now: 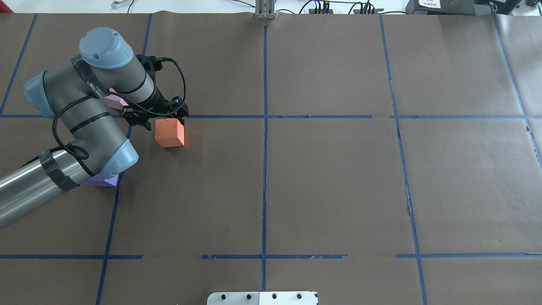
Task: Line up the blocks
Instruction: 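Reach the left gripper down over the orange cube and close on it, then lift the orange cube with the left gripper and carry it toward the pink cube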
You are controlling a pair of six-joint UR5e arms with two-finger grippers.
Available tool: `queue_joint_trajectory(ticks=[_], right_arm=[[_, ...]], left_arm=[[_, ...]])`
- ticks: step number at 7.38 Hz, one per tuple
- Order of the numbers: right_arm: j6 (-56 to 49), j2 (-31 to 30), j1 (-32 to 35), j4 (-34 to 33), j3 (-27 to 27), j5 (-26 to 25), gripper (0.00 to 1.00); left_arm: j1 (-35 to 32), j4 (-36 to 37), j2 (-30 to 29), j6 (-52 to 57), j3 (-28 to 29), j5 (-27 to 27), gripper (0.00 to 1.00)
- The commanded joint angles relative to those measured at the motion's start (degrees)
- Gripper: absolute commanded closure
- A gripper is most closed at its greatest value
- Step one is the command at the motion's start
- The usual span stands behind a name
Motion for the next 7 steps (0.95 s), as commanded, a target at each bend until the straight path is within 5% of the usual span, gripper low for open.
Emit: queue_joint_trajectory(ticks=[1, 3, 4, 5, 7], right_arm=[[0.0, 0.0, 0.0, 0.0, 0.0, 0.0, 0.0], [0.0, 0.0, 0.0, 0.0, 0.0, 0.0, 0.0], [0.0, 0.0, 0.0, 0.0, 0.0, 0.0, 0.0], [0.0, 0.0, 0.0, 0.0, 0.0, 0.0, 0.0], [0.0, 0.0, -0.1, 0.0, 0.0, 0.0, 0.0]], left_arm=[[1.2, -1.2, 0.0, -0.1, 1.2, 0.1, 0.0], [1.8, -3.4, 0.4, -0.1, 1.5, 2.0, 0.0], [1.8, -4.3, 0.8, 0.2, 1.5, 2.0, 0.11], [1.7, -4.4, 0.8, 0.3, 1.4, 2.0, 0.53], [1.4, -5.4, 0.9, 0.3, 0.9, 2.0, 0.78]])
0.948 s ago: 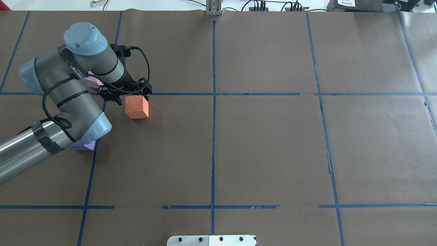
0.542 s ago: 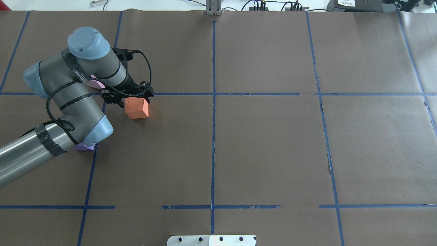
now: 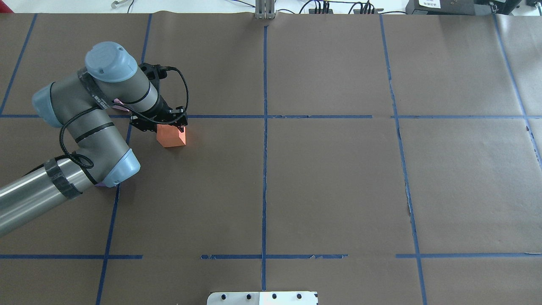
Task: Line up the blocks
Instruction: 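Lift the orange cube with the left gripper and carry it toward the pink cube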
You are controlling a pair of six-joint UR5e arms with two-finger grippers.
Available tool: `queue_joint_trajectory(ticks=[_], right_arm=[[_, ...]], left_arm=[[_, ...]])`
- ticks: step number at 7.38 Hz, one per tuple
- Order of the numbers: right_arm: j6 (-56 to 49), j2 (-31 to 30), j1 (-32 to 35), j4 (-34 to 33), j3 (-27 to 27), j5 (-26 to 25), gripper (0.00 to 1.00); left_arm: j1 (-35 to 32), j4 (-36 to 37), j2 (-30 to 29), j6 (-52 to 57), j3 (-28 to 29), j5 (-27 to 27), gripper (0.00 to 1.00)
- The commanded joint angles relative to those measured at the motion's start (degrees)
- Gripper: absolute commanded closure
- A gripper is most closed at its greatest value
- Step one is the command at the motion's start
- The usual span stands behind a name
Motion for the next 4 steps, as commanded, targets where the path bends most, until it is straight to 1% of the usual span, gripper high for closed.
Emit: queue_joint_trajectory(ticks=[1, 2, 3, 4], right_arm=[[0.0, 0.0, 0.0, 0.0, 0.0, 0.0, 0.0], [0.0, 0.0, 0.0, 0.0, 0.0, 0.0, 0.0], [0.0, 0.1, 0.0, 0.0, 0.0, 0.0, 0.0], [0.0, 0.0, 0.0, 0.0, 0.0, 0.0, 0.0]], left_arm=[[-1.3, 0.6, 0.2, 0.1, -3.6, -0.1, 0.8], [-2.3, 7.6, 2.2, 0.6, -10.8, -0.3, 0.81], [-2.7, 15.1, 2.5, 0.8, -17.4, -0.2, 0.82], [-4.4, 23.2, 2.0, 5.1, -23.3, -0.3, 0.82]])
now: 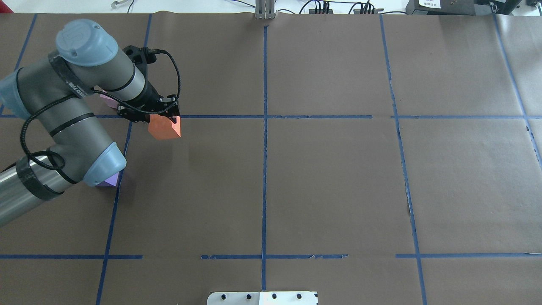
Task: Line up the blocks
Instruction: 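Lift the orange cube with the left gripper and carry it toward the pink cube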
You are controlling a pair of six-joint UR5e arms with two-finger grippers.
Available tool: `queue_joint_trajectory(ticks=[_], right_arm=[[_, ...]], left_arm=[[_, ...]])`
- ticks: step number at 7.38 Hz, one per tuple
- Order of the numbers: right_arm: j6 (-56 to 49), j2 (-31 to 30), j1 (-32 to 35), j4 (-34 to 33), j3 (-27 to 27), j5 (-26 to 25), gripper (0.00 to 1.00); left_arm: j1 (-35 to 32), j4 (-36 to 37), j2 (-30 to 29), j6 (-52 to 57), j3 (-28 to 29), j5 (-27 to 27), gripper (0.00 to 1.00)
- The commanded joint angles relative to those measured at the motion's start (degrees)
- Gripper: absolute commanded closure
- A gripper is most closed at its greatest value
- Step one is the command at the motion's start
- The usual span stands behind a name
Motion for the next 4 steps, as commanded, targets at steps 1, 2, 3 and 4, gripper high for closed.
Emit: queue_joint_trajectory(ticks=[1, 2, 3, 4], right_arm=[[0.0, 0.1, 0.0, 0.0, 0.0, 0.0, 0.0], [0.0, 0.0, 0.0, 0.0, 0.0, 0.0, 0.0], [0.0, 0.0, -0.1, 0.0, 0.0, 0.0, 0.0], [0.0, 0.1, 0.0, 0.0, 0.0, 0.0, 0.0]], left_arm=[[-4.3, 16.3, -0.3, 8.5, -11.8, -0.2, 0.82], [-7.4, 18.5, 0.4, 14.2, -13.7, -0.7, 0.83], [-9.8, 19.1, 3.2, 20.7, -13.4, -2.2, 0.84], [-12.7, 18.8, 6.7, 28.0, -12.7, -3.8, 0.85]])
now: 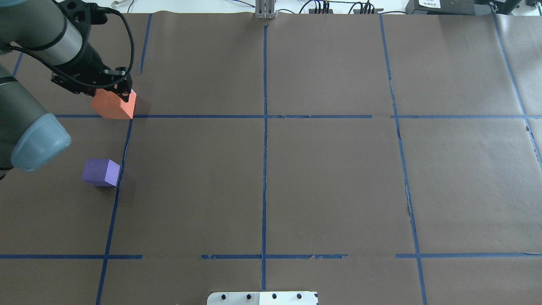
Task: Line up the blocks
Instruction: 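Lift the orange cube with the left gripper and carry it toward the pink cube, then lower the orange cube between the pink and purple cubes with the left gripper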
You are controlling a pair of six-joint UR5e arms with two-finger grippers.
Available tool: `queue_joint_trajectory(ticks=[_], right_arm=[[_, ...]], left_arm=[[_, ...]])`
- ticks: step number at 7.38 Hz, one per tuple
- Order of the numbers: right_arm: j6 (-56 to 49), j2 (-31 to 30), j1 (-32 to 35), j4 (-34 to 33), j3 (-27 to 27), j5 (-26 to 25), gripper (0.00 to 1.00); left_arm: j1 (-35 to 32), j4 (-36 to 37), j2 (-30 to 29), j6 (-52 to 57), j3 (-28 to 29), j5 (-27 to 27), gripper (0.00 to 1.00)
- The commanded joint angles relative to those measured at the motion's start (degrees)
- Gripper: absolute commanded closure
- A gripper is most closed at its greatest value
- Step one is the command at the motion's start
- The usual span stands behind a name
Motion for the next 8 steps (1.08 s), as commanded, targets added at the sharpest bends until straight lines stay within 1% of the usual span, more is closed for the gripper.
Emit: queue_joint_trajectory(ticks=[1, 2, 3, 4, 5, 6, 7, 8], right_arm=[[0.0, 0.0, 0.0, 0.0, 0.0, 0.0, 0.0], [0.0, 0.0, 0.0, 0.0, 0.0, 0.0, 0.0], [0.0, 0.0, 0.0, 0.0, 0.0, 0.0, 0.0], [0.0, 0.0, 0.0, 0.0, 0.0, 0.0, 0.0], [0.0, 0.0, 0.0, 0.0, 0.0, 0.0, 0.0], [0.0, 0.0, 0.0, 0.0, 0.0, 0.0, 0.0], [0.0, 0.0, 0.0, 0.0, 0.0, 0.0, 0.0], [0.0, 0.0, 0.0, 0.0, 0.0, 0.0, 0.0]], left_arm=[[-7.0, 0.3, 7.4, 14.7, 0.8, -3.2, 0.85], [-9.3, 0.2, 9.0, 17.8, 2.4, -4.3, 0.85], [-9.3, 0.0, 9.0, 17.9, 4.9, -4.3, 0.85], [-9.0, -2.1, 8.2, 17.0, 8.4, -4.4, 0.86], [-8.4, -7.3, 7.6, 12.2, 11.6, -4.4, 0.86], [-7.5, -14.0, 7.6, 6.5, 14.3, -4.3, 0.86], [-4.4, -18.8, 7.6, 3.5, 16.6, -4.3, 0.86], [-1.9, -20.2, 7.5, 3.0, 18.1, -4.3, 0.86]])
